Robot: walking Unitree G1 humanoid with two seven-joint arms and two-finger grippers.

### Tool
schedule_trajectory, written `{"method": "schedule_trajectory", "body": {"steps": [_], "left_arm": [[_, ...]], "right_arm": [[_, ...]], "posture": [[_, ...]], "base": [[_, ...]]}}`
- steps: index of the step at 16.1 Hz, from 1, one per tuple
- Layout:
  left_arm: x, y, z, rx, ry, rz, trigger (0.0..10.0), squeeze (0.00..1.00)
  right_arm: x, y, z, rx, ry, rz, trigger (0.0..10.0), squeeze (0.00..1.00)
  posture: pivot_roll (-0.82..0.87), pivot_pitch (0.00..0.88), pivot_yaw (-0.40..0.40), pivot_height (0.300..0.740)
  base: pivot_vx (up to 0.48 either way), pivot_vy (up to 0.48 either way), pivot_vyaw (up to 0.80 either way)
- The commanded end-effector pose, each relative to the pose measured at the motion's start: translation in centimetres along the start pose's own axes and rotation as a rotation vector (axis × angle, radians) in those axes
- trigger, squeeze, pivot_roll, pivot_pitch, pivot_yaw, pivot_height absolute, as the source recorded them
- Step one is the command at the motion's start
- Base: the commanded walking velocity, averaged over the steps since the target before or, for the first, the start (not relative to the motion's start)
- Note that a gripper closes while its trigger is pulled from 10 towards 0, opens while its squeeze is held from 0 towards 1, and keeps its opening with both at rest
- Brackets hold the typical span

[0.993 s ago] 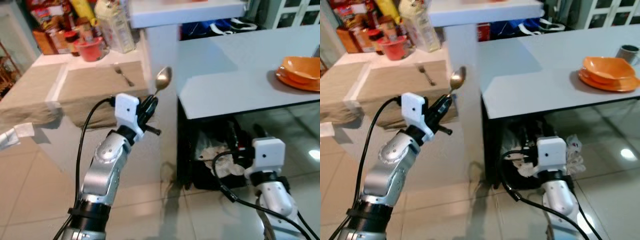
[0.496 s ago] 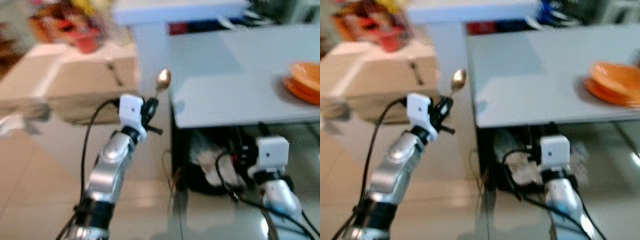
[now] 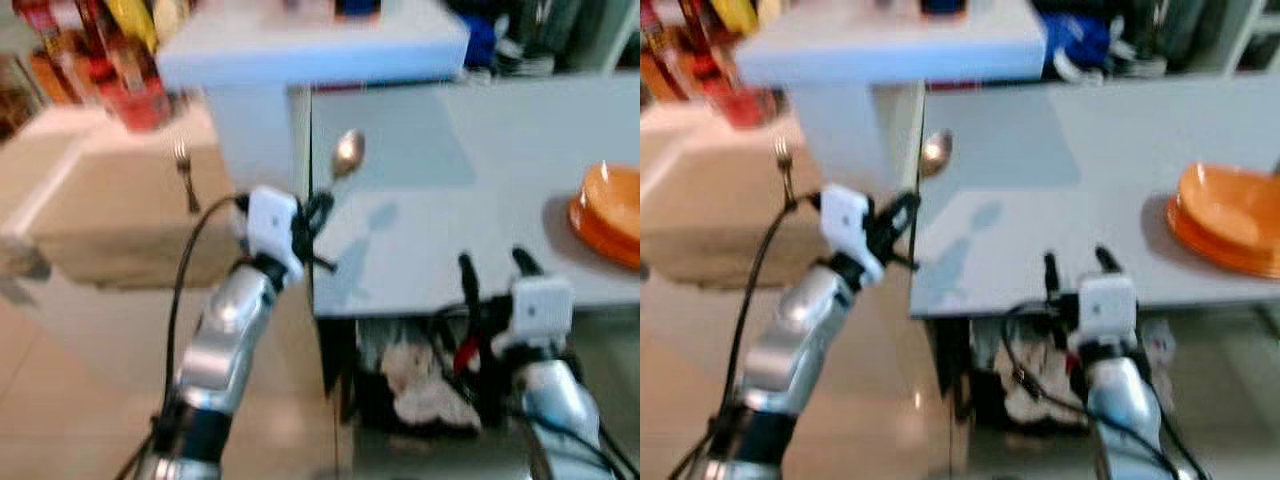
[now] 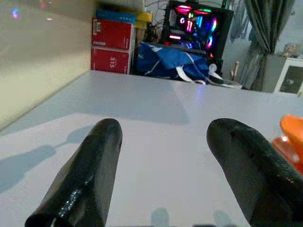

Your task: Setting the table

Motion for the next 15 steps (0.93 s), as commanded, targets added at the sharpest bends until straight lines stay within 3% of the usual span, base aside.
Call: {"method": "schedule_trajectory", "body": {"steps": [1, 5, 7, 11, 15], "left_arm": [[-0.45, 0.92, -0.10, 0.009, 0.006, 0.031, 0.0, 0.00], [-0.44, 0.90, -0.03, 0.014, 0.001, 0.020, 0.0, 0.00], [-0.36, 0.87, 0.06, 0.052, -0.001, 0.017, 0.0, 0.00], [-0.23, 0.89, -0.28, 0.029, 0.017, 0.005, 0.0, 0.00], [0.01, 0.93, -0.58, 0.006, 0.035, 0.001, 0.0, 0.00]], "right_arm": [[0.11, 0.65, 0.18, 0.013, -0.010, 0.021, 10.0, 0.00], [0.29, 0.68, 0.23, 0.014, -0.014, 0.022, 10.0, 0.00], [0.33, 0.76, 0.34, 0.014, -0.019, 0.023, 10.0, 0.00], [0.28, 0.77, 0.32, 0.012, -0.018, 0.021, 10.0, 0.00], [0.26, 0.74, 0.33, 0.011, -0.018, 0.020, 10.0, 0.00]], "posture": [[-0.11, 0.006, 0.071, 0.740], [-0.11, 0.001, 0.074, 0.740], [-0.12, 0.002, 0.076, 0.740], [-0.12, 0.005, 0.077, 0.740], [-0.12, 0.006, 0.080, 0.740]], "base": [[0.000, 0.000, 0.00], [0.000, 0.000, 0.00], [0.000, -0.458, 0.00], [0.000, -0.424, 0.00], [0.281, -0.383, 0.00]]}}
Point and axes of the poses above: a point about 5 cm out from each wrist's last joint towards the gripper, its own x axis pointing out of the wrist towards the gripper, its own z axis along the axis of the wrist's last joint, y = z × x, the point moved 1 cm from there along x, pointing out of the wrist towards the gripper, and after that the axes turned 10 degrees about x, right-handed, at the moved point
